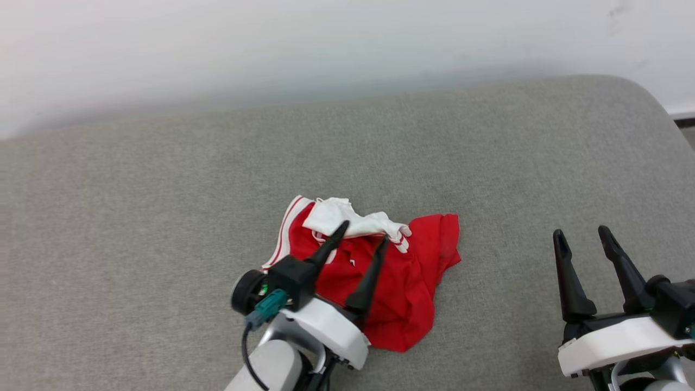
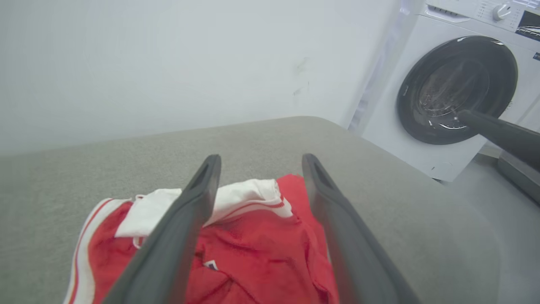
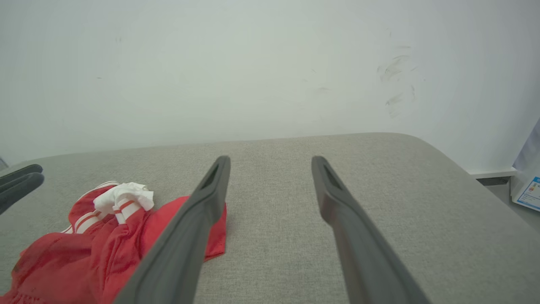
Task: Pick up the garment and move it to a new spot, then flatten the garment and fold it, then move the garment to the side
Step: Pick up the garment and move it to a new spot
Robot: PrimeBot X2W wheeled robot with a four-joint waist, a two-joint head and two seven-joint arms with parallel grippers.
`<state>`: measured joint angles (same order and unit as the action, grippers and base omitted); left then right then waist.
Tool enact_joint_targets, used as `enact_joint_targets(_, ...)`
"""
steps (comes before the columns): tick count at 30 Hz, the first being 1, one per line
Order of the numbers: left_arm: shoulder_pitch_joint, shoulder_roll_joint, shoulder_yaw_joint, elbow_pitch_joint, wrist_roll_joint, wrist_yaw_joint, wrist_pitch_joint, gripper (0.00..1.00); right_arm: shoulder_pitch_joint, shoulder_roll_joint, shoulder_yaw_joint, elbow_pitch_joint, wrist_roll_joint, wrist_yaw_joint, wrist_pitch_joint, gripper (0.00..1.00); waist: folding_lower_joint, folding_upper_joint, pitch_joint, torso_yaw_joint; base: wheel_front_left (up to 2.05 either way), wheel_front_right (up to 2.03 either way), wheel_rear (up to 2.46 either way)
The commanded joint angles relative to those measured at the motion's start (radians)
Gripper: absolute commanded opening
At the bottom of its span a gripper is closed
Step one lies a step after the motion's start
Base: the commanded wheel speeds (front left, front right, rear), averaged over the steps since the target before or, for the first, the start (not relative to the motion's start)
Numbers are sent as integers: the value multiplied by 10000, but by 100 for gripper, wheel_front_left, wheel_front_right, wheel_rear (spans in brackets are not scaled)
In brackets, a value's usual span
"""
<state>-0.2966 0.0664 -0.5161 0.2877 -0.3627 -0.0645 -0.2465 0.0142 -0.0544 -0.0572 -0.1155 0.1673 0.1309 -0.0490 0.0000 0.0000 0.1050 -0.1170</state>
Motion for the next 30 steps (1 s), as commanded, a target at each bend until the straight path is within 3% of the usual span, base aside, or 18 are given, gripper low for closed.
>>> enact_joint_targets(1,167,104,97,-105,47,120,-59,100,112,30,-24,-38,-27,-3,52,100,0,0,-182,143,0,0,0)
enact_joint_targets(15,1561,1008,2247,-1223,442,1461,-196,100,661,42,-9,-150,74,-3,606,100,0,0,-633,447,0,0,0)
enact_joint_targets(21,2333,1165,3042,-1567,397,1617,-196,100,775,42,25,-234,1,-3,725,100,0,0,-867,510,0,0,0)
enact_joint_targets(30,2882,1149,3385,-1570,400,1504,-189,100,895,44,60,-371,-19,-3,840,100,0,0,-1048,551,0,0,0)
